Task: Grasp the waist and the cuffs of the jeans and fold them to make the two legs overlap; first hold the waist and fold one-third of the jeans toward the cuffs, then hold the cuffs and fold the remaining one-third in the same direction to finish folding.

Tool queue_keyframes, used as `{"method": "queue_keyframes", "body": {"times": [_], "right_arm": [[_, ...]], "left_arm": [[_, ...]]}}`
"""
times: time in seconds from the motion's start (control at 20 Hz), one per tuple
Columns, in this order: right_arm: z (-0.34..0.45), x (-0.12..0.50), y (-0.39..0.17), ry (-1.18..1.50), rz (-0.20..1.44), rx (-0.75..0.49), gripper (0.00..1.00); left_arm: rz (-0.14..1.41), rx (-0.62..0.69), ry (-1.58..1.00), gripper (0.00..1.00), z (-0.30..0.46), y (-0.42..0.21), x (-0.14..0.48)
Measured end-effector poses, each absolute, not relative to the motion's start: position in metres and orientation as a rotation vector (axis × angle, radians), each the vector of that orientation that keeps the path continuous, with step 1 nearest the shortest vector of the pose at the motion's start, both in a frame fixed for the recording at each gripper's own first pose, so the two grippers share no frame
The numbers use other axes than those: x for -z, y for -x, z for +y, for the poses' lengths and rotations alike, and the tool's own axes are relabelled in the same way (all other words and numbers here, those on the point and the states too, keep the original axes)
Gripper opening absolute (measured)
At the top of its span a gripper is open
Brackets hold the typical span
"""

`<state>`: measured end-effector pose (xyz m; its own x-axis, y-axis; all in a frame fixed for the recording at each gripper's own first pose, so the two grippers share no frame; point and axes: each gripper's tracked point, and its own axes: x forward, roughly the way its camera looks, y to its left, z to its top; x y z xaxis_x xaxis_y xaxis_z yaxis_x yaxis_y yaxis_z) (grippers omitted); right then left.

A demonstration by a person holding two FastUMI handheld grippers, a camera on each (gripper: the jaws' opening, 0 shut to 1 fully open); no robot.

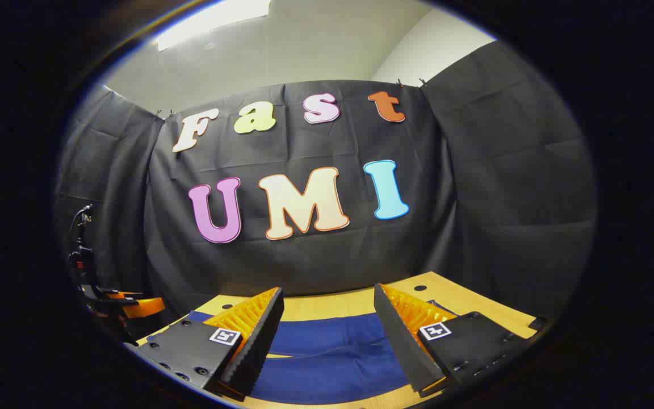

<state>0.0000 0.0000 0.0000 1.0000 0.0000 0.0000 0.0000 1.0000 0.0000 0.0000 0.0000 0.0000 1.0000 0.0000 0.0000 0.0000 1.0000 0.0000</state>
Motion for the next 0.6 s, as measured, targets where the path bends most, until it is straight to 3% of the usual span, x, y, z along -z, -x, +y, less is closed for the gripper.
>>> {"method": "queue_keyframes", "body": {"times": [0.2,0.25,0.4,0.45,0.5,0.55,0.6], "right_arm": [[0.004,0.006,-0.011,-0.016,0.024,-0.01,0.98],[0.003,0.006,-0.013,-0.016,0.023,-0.006,0.94],[0.0,0.004,-0.018,-0.009,0.023,0.002,0.98],[-0.003,0.005,-0.018,-0.005,0.025,0.006,0.93],[-0.005,0.005,-0.018,-0.001,0.026,0.012,0.98],[-0.008,0.006,-0.02,0.001,0.028,0.017,0.93],[-0.01,0.005,-0.02,0.002,0.03,0.023,0.98]], "left_arm": [[0.0,-0.041,0.036,0.95,0.014,-0.004,0.003],[0.004,-0.044,0.044,0.96,0.014,-0.006,0.005],[0.001,-0.052,0.041,0.96,0.017,-0.01,0.005],[0.0,-0.052,0.034,0.96,0.018,-0.011,0.005],[0.001,-0.053,0.024,0.94,0.019,-0.013,0.005],[0.006,-0.052,0.014,0.94,0.019,-0.016,0.006],[0.013,-0.044,0.003,0.96,0.017,-0.018,0.007]]}}
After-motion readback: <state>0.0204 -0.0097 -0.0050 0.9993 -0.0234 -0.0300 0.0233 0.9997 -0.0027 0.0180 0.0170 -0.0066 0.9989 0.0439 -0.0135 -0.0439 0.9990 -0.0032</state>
